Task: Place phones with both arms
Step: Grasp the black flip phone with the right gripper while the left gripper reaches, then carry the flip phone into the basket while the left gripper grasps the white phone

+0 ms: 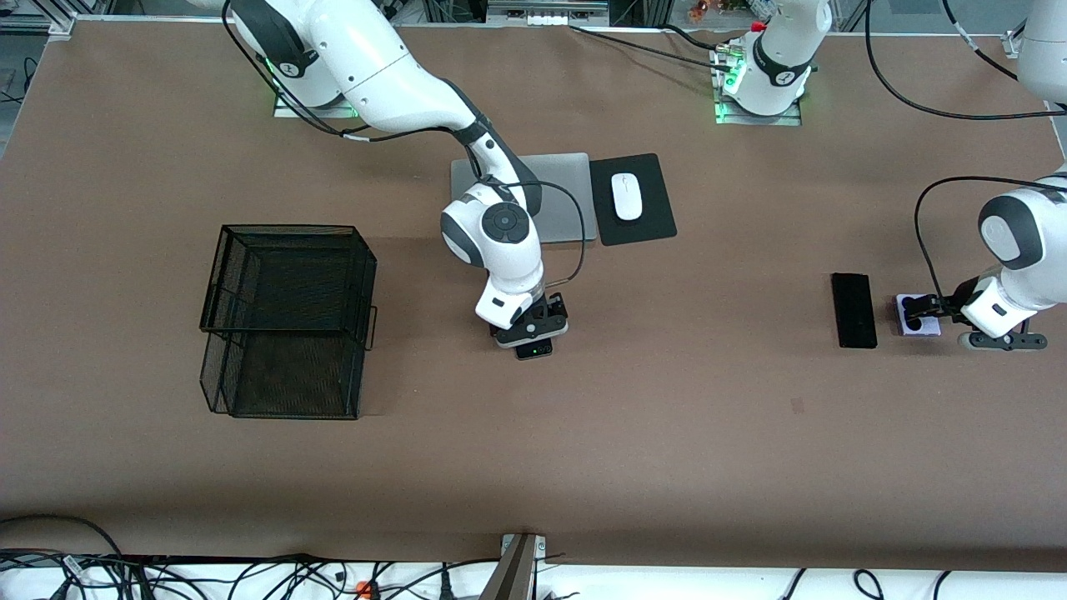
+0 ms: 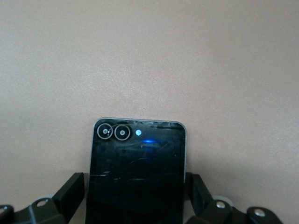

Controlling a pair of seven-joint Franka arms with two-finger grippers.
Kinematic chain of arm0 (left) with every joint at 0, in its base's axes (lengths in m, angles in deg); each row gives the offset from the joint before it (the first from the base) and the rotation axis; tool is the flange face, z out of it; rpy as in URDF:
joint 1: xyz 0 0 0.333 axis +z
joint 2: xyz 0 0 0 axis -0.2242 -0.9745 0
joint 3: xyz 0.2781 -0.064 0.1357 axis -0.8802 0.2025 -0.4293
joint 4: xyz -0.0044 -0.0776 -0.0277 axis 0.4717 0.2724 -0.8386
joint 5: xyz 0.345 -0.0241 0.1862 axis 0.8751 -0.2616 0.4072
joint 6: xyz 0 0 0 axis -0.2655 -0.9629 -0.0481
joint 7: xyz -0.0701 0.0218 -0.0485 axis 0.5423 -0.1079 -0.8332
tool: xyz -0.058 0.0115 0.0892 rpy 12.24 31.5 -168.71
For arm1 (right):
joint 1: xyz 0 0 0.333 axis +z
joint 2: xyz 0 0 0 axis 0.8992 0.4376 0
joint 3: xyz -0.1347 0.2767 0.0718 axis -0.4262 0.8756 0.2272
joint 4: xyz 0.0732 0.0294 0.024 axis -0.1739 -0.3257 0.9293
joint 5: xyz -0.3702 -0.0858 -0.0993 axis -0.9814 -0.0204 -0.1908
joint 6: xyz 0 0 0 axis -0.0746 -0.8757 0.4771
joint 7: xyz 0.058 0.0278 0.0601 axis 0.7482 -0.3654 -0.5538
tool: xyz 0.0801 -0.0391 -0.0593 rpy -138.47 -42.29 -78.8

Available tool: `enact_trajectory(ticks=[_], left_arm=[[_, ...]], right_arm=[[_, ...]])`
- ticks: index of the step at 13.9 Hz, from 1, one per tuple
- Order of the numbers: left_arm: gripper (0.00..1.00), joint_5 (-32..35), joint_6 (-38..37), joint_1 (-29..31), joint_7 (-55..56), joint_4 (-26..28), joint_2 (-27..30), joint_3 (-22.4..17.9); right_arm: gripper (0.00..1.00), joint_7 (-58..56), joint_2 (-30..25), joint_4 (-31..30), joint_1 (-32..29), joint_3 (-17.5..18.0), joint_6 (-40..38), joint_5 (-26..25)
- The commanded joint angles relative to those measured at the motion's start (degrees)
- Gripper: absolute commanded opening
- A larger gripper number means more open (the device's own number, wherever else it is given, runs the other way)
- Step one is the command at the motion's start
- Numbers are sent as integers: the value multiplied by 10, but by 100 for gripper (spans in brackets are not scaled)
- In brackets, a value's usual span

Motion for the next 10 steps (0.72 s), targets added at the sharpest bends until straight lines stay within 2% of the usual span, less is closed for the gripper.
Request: enact_trajectory(ticks=[1, 2, 3, 4, 5, 7, 10], left_arm=[[100, -12, 17, 8, 2, 15, 6, 9], [100, -12, 23, 8, 2, 15, 2, 9], [100, -12, 27, 8, 2, 15, -1, 9], [100, -12, 36, 8, 2, 15, -7, 9], [100, -12, 39, 9, 2, 15, -9, 9], [100, -12, 43, 16, 2, 15, -13, 9], [100, -12, 56, 18, -1, 15, -21, 9]], right_arm=[[93, -1, 9, 13, 3, -4, 1, -12], [85, -2, 8, 13, 3, -4, 1, -20], [66, -1, 7, 13, 2, -4, 1, -34], [39, -3, 5, 13, 0, -5, 0, -35], [26, -2, 4, 13, -2, -5, -3, -35], [18, 0, -13, 13, -10, -8, -31, -33], [18, -4, -99, 14, -45, -20, -171, -29]])
